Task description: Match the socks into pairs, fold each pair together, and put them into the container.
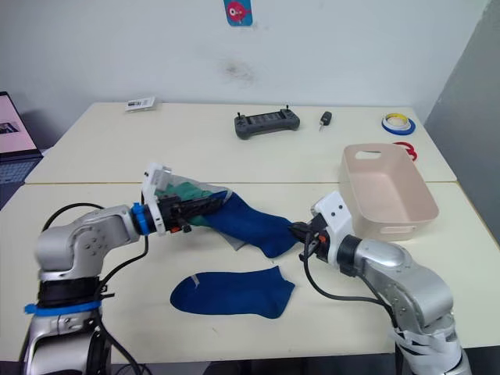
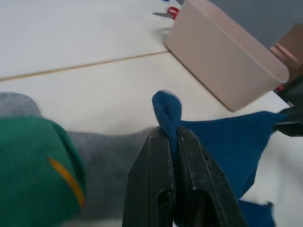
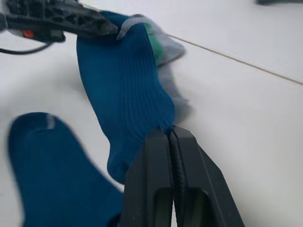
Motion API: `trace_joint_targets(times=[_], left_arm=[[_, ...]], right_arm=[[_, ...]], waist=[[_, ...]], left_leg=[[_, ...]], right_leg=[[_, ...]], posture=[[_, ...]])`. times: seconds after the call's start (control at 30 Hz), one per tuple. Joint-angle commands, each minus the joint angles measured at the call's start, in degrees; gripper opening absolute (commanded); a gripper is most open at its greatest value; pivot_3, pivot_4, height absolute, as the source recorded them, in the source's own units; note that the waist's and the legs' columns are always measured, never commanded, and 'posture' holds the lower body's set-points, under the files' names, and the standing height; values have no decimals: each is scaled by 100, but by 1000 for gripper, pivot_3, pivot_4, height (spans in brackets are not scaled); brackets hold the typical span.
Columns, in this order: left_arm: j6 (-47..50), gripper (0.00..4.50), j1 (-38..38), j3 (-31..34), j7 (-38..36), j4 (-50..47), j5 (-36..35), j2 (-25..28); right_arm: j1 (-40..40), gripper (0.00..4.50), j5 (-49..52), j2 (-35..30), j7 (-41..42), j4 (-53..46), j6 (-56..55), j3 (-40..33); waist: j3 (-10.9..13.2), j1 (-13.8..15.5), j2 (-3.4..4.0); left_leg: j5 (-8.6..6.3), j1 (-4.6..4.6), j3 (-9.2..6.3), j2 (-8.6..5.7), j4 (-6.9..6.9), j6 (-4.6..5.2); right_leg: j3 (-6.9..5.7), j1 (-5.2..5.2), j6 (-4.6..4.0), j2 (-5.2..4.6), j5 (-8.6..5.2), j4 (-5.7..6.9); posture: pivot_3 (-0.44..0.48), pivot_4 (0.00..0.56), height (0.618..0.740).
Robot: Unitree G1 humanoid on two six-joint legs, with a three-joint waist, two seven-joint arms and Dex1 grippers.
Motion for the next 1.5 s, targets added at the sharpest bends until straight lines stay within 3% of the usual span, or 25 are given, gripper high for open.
trace_joint_targets(times=[0.03, 0.3, 0.67, 0.8, 0.97, 1.23, 1.37, 1.5], left_arm=[[574, 42, 351, 420, 116, -632, -638, 165], [724, 42, 1912, 971, 406, -1500, -1495, -16], [-189, 42, 3435, 1068, 1052, -1735, -1512, -605], [-402, 42, 3826, 1109, 1068, -1732, -1520, -541], [-513, 42, 3988, 1190, 1132, -1979, -1856, -435], [-357, 42, 4138, 1381, 1279, -2479, -2906, -16], [-541, 42, 4269, 1276, 1376, -2439, -2950, 73], [-798, 42, 4356, 1100, 1475, -2330, -2692, -43]], right_arm=[[-235, 0, 974, -144, 202, -324, 645, -504], [-152, 0, 2070, -713, 185, -452, 1360, -646], [73, 0, 1034, -851, -273, -199, 580, 473], [69, 0, 635, -957, -240, -56, 234, 802], [106, 0, 582, -1019, -68, -36, 26, 827], [319, 0, 1591, -1320, 393, -317, 329, -40], [451, 0, 2148, -1627, 539, -447, 498, -321], [425, 0, 2039, -1659, 362, -355, 453, -51]], waist=[[0, 7, 0], [0, 19, 0], [-2, 23, -2], [-3, 21, -2], [-3, 19, -2], [-3, 24, -2], [-2, 26, -2], [-3, 28, -2]], left_leg=[[0, 0, -1, 0, 0, 0], [-3, 2, -2, -4, -1, 5], [-4, 5, 2, -6, -1, 7], [-4, 6, 1, -3, -3, 7], [-4, 6, 0, -3, -5, 7], [-5, 5, 0, -4, -4, 8], [-6, 6, 0, -4, -5, 11], [-7, 7, 0, -4, -5, 11]], right_leg=[[0, 0, 0, -1, 0, 0], [-2, 5, 0, -12, 0, -6], [3, 6, 0, -12, 0, -6], [2, 5, -1, -10, -1, -6], [1, 4, -1, -9, -1, -6], [1, 8, -1, -11, -1, -9], [2, 8, -2, -10, -1, -10], [1, 9, -2, -7, -2, -10]], posture=[[0, 150, 740], [0, 150, 740], [0, 150, 740], [0, 150, 740], [0, 150, 740], [0, 150, 740], [0, 150, 740], [0, 150, 740]])
